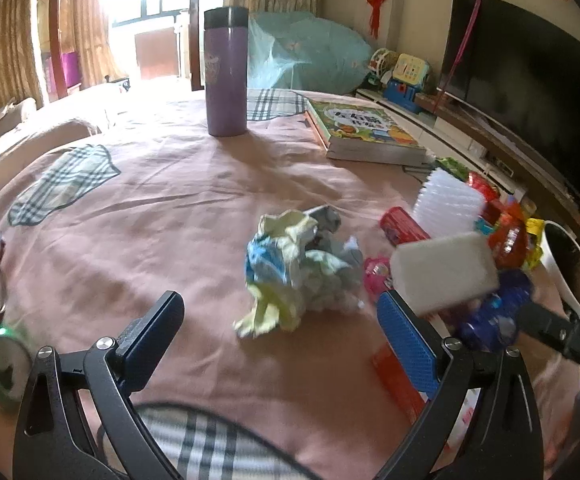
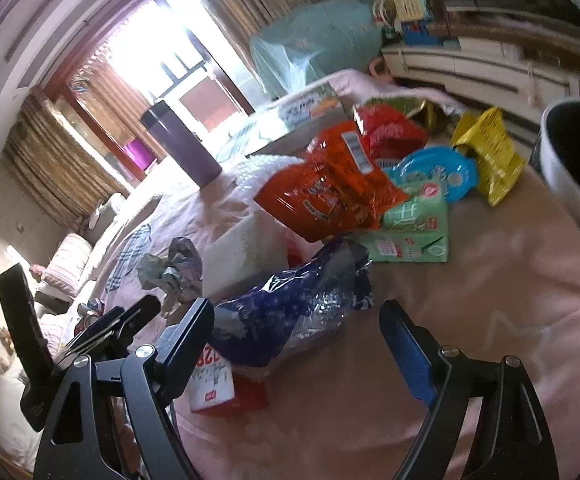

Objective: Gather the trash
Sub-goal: 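Grasp the crumpled paper with the left tool while the right tool grasps the blue plastic bag, then carry the paper and blue bag over the bin with both tools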

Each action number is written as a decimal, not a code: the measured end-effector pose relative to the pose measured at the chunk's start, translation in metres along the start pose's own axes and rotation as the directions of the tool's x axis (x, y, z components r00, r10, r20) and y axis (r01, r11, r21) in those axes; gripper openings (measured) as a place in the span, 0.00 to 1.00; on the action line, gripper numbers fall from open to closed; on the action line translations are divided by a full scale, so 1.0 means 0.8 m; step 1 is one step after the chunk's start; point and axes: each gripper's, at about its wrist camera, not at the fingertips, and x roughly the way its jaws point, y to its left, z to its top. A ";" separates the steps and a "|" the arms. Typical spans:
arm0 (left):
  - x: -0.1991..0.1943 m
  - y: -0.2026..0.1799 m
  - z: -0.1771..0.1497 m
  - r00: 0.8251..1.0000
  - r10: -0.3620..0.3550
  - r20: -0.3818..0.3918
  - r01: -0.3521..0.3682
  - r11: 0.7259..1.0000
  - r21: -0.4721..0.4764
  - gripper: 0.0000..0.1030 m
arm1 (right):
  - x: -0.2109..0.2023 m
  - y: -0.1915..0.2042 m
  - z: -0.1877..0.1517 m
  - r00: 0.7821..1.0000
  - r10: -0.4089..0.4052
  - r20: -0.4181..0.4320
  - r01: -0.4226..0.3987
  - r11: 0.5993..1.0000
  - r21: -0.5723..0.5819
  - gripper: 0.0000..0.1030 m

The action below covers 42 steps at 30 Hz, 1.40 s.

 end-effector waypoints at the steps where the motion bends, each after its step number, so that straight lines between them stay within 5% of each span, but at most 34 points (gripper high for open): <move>1: 0.006 0.000 0.003 1.000 -0.002 -0.006 0.002 1.000 -0.001 0.93 | 0.004 -0.001 0.001 1.000 0.002 -0.008 -0.002 1.000 0.006 0.81; 4: 0.029 0.005 0.008 0.998 -0.034 -0.048 0.034 0.999 -0.016 0.67 | 0.015 -0.007 -0.001 0.999 0.020 -0.042 -0.019 1.000 0.020 0.62; 6: 0.039 0.009 0.009 0.994 -0.084 -0.075 0.081 0.996 -0.042 0.37 | 0.014 -0.007 -0.003 0.999 0.036 -0.041 -0.035 0.999 0.021 0.51; 12: 0.019 -0.002 -0.001 0.992 -0.109 -0.057 0.108 0.994 -0.022 0.09 | -0.010 0.001 -0.008 0.999 0.043 -0.007 -0.043 0.998 -0.035 0.36; 28: -0.072 -0.090 -0.039 0.976 -0.220 -0.005 0.219 0.972 0.082 0.09 | -0.083 -0.047 -0.012 0.996 0.022 0.092 -0.021 1.000 -0.004 0.30; 42: -0.092 -0.220 -0.040 0.932 -0.359 -0.041 0.359 0.904 0.234 0.09 | -0.163 -0.122 -0.004 0.975 -0.068 0.212 0.053 0.996 0.075 0.30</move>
